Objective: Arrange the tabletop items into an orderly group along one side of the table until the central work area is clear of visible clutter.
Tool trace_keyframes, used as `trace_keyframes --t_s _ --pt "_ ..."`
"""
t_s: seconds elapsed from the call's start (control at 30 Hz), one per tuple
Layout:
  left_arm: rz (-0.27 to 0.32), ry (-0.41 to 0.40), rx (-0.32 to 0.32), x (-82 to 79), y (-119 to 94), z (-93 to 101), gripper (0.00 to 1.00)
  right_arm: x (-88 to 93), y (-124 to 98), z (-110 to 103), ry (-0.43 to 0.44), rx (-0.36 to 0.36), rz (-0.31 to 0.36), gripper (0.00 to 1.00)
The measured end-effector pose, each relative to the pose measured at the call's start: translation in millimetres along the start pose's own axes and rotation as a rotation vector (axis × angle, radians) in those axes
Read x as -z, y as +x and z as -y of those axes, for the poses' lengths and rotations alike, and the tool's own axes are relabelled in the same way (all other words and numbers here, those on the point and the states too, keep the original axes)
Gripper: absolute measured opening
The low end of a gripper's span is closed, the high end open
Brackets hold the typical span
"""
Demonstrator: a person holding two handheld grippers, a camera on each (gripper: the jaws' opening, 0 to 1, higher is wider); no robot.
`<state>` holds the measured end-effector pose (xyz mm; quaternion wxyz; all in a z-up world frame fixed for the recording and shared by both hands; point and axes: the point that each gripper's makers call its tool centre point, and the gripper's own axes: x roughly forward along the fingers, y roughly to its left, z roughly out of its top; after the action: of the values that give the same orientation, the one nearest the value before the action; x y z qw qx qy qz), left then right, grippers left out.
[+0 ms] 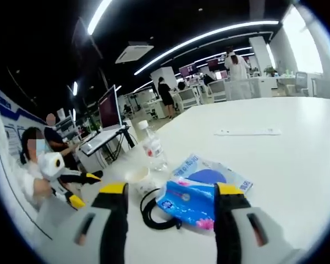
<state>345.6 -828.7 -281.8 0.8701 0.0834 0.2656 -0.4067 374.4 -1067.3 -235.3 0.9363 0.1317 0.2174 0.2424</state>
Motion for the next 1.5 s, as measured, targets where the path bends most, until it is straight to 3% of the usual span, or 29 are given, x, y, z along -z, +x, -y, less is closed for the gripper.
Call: trace_keyframes --t_s 0.17,0.37,0.5,0.7,0.83,1.03,1.23,1.33,1.5 --pt "0.042 -0.05 -0.032 -24.7 18.7 20.1 0.68 7.8 -15.7 22.7 -0.007 0.001 -0.05 0.59" --pt "0.052 -0.002 0.002 -53.0 45.5 53.0 0.64 16.7 -22.7 43.4 0.037 -0.002 -0.058 0.57" --pt "0.031 -0.022 0.032 -58.1 64.8 64.6 0.62 20.8 -24.8 52.2 0.099 0.016 -0.025 0.55" --pt "-0.016 -0.014 0.031 -68.0 98.9 70.6 0.59 40.0 -20.3 55.4 0.154 0.02 -0.049 0.51" --pt "-0.04 -0.058 0.006 -69.9 114.2 72.9 0.57 41.6 -18.0 58.7 0.202 0.035 -0.02 0.49" --pt "-0.091 -0.048 -0.022 -64.9 133.4 79.6 0.51 51.6 -15.5 70.6 0.275 0.079 -0.013 0.45" --pt "-0.147 -0.087 -0.043 -55.1 149.6 76.5 0.44 54.8 -15.0 66.9 0.288 0.067 0.003 0.41" --pt "-0.172 -0.086 -0.061 -48.6 153.2 73.6 0.43 65.6 -9.5 61.4 0.283 0.051 -0.044 0.4" --pt "-0.197 -0.104 -0.096 -42.6 156.3 67.0 0.41 72.0 -2.4 60.1 0.3 0.052 -0.052 0.36"
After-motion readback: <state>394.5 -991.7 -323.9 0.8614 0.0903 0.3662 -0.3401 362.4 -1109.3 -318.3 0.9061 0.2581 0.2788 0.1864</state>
